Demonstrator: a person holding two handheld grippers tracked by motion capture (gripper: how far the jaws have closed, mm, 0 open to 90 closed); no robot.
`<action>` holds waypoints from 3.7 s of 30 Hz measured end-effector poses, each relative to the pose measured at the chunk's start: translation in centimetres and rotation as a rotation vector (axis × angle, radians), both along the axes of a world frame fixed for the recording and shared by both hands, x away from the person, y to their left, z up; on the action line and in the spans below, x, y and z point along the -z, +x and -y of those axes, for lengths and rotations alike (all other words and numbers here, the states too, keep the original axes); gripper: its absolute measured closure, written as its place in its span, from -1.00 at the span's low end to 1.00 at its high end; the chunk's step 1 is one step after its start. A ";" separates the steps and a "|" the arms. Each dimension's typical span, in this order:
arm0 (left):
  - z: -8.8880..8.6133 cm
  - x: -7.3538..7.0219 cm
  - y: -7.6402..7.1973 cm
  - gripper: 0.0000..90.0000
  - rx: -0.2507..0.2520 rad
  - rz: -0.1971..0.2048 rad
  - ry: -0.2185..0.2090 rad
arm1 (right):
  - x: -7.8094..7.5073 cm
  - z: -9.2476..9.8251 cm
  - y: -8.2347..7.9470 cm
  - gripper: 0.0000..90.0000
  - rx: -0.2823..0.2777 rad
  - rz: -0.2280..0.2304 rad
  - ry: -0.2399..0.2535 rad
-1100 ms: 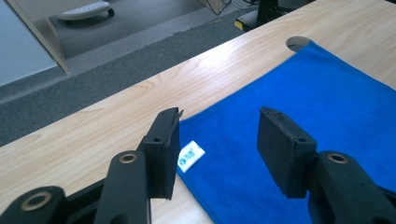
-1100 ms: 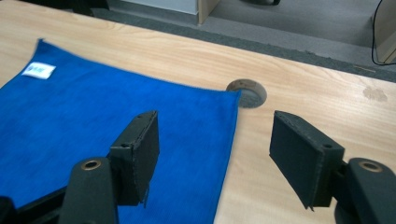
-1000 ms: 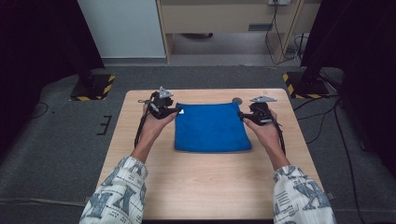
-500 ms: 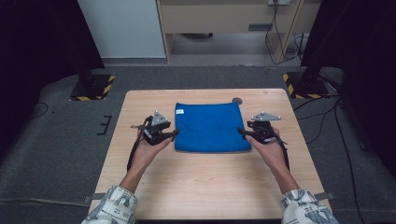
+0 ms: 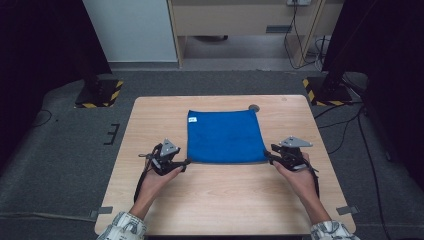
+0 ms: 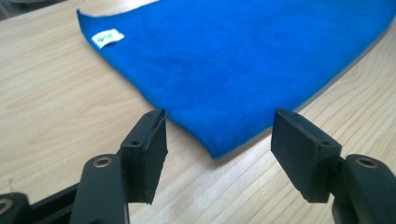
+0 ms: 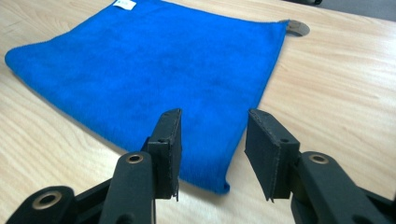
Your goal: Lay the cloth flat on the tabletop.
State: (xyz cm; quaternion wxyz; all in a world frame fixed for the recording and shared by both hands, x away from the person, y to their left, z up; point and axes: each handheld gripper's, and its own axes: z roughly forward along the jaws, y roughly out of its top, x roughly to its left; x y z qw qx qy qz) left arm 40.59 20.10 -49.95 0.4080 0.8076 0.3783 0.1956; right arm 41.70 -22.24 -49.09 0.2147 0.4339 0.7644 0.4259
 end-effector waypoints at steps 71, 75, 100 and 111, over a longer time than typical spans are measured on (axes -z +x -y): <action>1.6 3.0 1.6 0.88 0.060 -0.060 0.099 | 3.3 0.1 0.3 0.94 -0.056 -0.103 -0.050; 1.6 3.0 1.5 0.89 0.060 -0.060 0.100 | 3.1 0.3 0.2 0.98 -0.058 -0.104 -0.042; 0.0 -0.3 -0.3 0.94 0.060 -0.018 0.016 | 0.6 -0.4 -2.4 1.00 -0.095 -0.072 0.018; 0.8 -0.6 6.7 0.92 -0.013 -0.163 0.048 | 1.2 -0.8 3.3 1.00 -0.030 -0.150 -0.015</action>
